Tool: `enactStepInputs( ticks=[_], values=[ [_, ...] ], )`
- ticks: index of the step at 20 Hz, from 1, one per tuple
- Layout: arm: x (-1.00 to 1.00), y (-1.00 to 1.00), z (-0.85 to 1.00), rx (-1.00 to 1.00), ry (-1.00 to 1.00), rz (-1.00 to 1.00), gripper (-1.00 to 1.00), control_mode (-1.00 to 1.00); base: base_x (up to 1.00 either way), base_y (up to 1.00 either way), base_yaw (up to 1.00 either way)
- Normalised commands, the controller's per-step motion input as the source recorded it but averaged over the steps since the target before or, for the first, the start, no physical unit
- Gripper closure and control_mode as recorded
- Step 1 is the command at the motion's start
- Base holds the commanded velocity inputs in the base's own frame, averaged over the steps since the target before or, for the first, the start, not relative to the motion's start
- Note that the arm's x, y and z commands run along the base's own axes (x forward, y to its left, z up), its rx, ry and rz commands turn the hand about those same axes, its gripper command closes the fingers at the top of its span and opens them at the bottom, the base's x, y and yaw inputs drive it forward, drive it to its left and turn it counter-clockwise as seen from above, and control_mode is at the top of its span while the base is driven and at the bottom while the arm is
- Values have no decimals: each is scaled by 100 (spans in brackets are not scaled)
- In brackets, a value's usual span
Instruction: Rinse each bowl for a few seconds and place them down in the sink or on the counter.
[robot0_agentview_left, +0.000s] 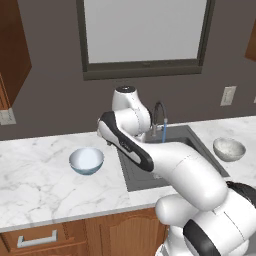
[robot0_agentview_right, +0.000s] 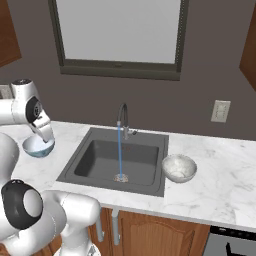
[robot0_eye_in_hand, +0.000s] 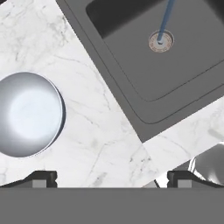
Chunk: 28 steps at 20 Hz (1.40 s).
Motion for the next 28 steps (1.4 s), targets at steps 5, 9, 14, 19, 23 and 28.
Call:
enactStepInputs(
  ticks=[5, 9, 14, 19, 23, 28],
  values=[
    [15, 14, -26, 3, 0, 1, -100, -100, 0, 0, 0],
    [16, 12, -16, 0, 0, 0, -100, -100, 0, 0, 0],
    [22, 15, -20, 0, 0, 0, -100, -100, 0, 0, 0],
    [20, 10, -19, 0, 0, 0, -100, -100, 0, 0, 0],
    [19, 7, -21, 0, 0, 2, -100, -100, 0, 0, 0],
    [18, 9, -22, 0, 0, 2, -100, -100, 0, 0, 0]
  ],
)
